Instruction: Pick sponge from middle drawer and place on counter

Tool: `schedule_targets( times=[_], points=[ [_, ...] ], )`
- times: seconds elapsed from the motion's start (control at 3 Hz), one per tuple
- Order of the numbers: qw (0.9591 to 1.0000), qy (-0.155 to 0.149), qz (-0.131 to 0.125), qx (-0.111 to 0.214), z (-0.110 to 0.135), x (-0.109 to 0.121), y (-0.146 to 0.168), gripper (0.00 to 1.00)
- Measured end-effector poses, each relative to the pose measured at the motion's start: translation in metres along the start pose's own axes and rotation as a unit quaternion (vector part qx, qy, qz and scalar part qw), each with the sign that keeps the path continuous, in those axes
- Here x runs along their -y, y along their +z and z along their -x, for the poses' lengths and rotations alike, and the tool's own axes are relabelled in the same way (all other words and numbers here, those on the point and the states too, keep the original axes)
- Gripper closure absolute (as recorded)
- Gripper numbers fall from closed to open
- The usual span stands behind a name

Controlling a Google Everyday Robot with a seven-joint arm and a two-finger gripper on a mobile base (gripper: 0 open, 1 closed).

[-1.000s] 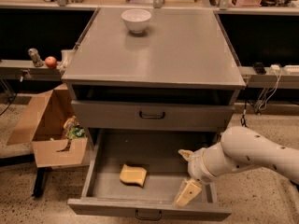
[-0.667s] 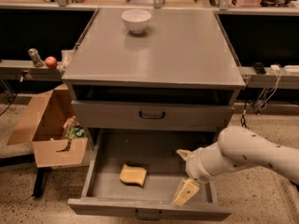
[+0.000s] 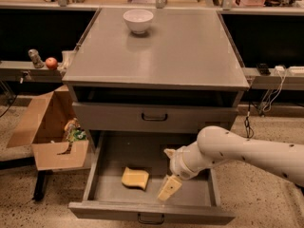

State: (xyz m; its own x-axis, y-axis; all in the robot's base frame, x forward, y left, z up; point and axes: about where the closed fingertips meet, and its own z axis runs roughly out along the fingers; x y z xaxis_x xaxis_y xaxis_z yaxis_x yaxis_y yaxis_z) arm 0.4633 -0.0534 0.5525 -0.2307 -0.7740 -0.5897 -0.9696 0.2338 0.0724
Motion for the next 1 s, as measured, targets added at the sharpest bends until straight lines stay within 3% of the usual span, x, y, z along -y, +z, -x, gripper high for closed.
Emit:
schedule_targets(
  times=[0.67, 1.0],
  points=[
    [0.9991, 0.028, -0.006, 0.031, 0.065, 0.026, 0.072, 0.00],
    [0.9991, 0.028, -0.006, 0.031, 0.065, 0.026, 0.072, 0.00]
  ],
)
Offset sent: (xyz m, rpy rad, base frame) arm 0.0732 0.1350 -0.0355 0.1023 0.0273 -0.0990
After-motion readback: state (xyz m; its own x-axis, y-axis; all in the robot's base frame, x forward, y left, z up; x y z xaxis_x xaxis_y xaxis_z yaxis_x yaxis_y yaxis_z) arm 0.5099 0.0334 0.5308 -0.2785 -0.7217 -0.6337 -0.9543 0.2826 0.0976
